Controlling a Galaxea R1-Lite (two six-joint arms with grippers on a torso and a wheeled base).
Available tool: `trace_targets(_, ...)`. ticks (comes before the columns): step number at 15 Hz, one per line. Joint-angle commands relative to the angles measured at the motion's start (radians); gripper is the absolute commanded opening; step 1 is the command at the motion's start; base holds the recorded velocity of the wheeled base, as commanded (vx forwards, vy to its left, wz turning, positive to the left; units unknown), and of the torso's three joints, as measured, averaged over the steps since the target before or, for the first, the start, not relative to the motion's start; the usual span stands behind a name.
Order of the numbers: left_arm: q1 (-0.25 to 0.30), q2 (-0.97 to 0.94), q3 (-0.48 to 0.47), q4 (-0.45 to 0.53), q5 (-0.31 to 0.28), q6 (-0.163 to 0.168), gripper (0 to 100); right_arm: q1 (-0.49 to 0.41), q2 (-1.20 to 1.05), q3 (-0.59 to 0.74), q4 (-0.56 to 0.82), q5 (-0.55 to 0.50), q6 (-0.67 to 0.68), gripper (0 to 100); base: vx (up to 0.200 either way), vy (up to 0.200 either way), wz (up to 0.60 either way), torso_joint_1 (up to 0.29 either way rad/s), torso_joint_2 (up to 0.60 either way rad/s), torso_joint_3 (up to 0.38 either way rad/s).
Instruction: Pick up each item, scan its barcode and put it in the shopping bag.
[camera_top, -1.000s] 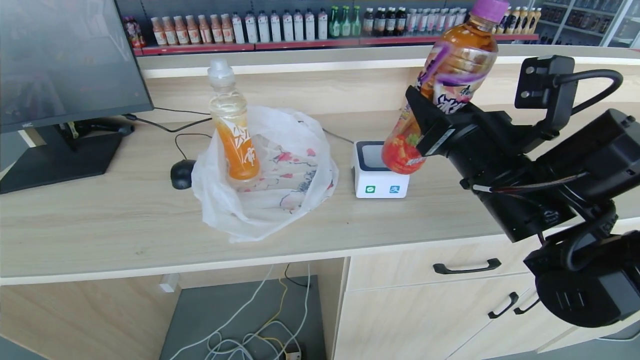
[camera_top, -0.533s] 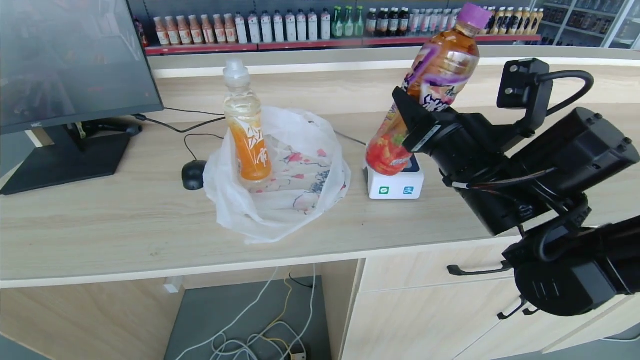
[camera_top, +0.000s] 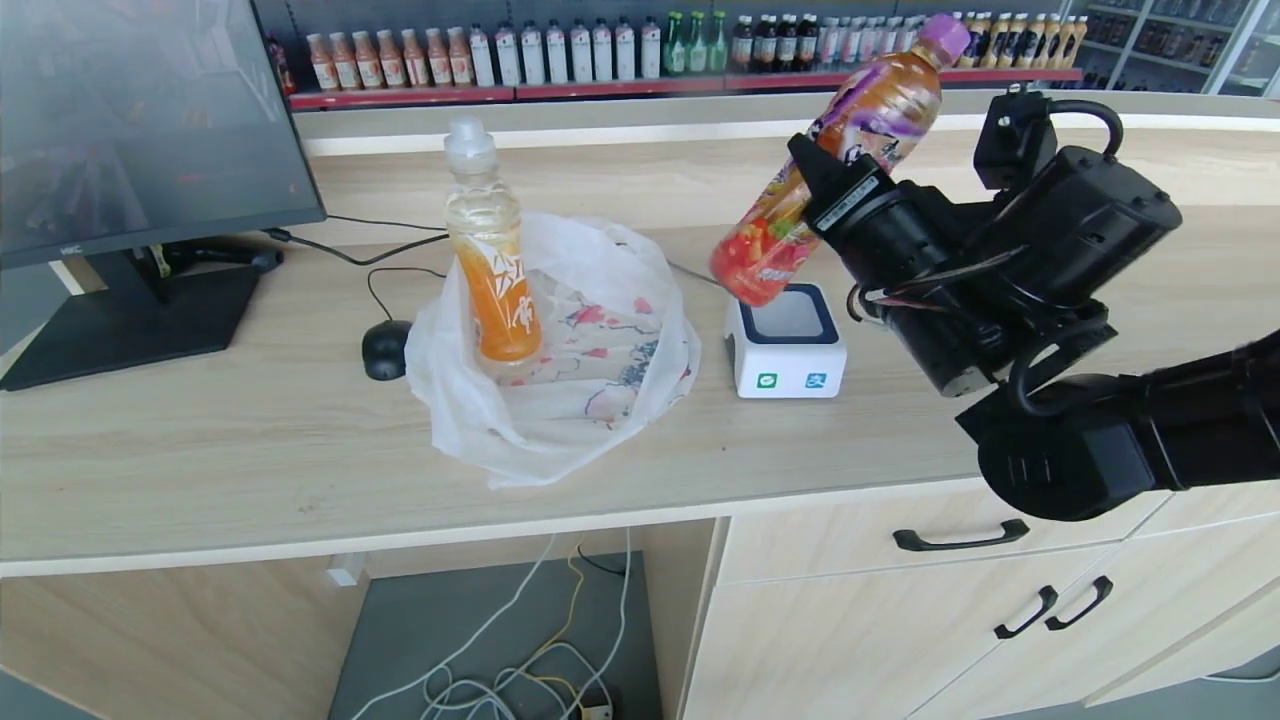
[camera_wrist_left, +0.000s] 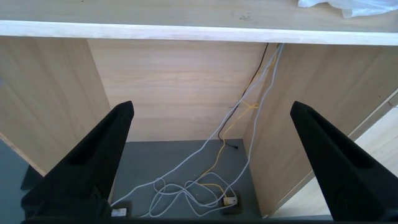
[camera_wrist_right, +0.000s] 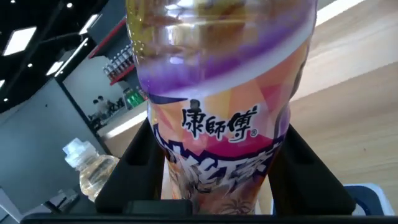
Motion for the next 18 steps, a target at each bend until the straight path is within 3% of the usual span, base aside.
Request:
trace_targets(1,0.0,0.001,0.0,-0.001,0.0,0.0,100,-0.023,0.021,-0.048,0.056,-0.054,0.102,0,0.0,0.0,0.0,0.0,0.0,0.0)
trace_targets(13,0.0,0.0,0.0,-0.001,0.0,0.0,100,-0.027,0.007,-0.103,0.222,-0.057,0.627,0,0.0,0.0,0.0,0.0,0.0,0.0)
trace_targets(18,0.0,0.0,0.0,0.0,0.0,0.0,100,-0.056,0.038,-0.06,0.222,-0.057,0.696,0,0.0,0.0,0.0,0.0,0.0,0.0)
